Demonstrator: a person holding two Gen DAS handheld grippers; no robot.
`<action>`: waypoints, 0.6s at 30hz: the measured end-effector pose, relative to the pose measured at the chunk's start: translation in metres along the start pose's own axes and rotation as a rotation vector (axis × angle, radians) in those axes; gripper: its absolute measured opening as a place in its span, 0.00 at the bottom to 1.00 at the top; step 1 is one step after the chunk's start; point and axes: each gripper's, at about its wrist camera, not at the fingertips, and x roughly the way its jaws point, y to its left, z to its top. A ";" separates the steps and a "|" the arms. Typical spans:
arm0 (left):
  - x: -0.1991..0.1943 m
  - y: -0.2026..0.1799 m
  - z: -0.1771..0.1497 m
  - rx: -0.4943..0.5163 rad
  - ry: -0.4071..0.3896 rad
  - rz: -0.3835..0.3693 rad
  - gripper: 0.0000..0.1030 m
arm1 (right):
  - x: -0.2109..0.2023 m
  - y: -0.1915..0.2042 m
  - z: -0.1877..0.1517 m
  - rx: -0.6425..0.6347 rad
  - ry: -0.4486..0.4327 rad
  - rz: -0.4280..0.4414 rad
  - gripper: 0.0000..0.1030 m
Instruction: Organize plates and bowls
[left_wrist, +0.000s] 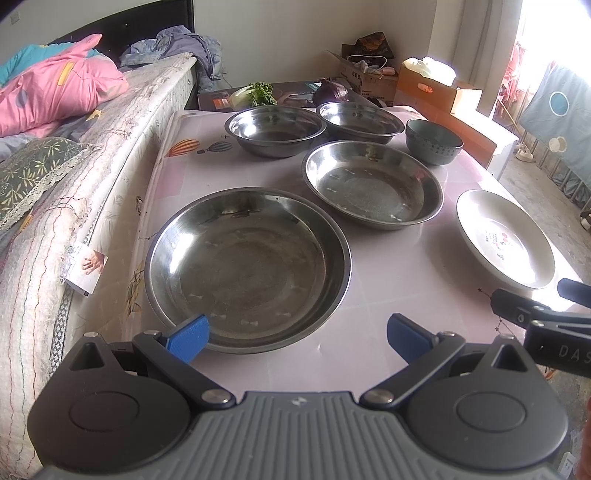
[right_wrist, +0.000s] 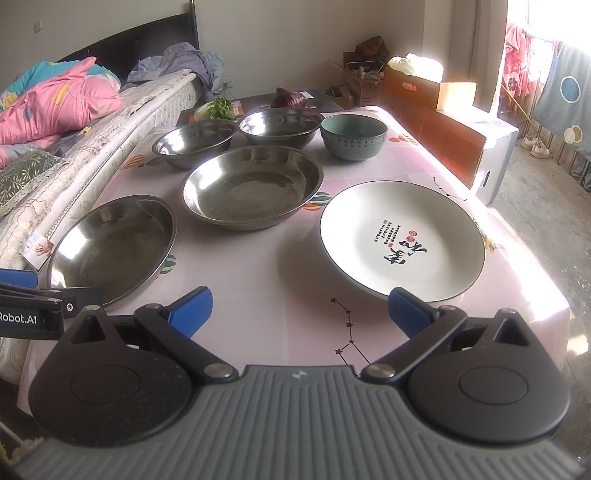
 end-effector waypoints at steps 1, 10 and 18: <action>0.000 0.001 0.001 -0.005 -0.008 -0.003 1.00 | 0.001 0.000 0.001 0.001 0.000 -0.001 0.99; 0.000 0.018 0.029 -0.062 -0.061 -0.008 1.00 | 0.007 0.006 0.027 -0.023 -0.051 -0.045 0.99; 0.001 0.047 0.064 -0.085 -0.159 0.075 1.00 | 0.008 0.008 0.068 -0.054 -0.145 -0.060 0.99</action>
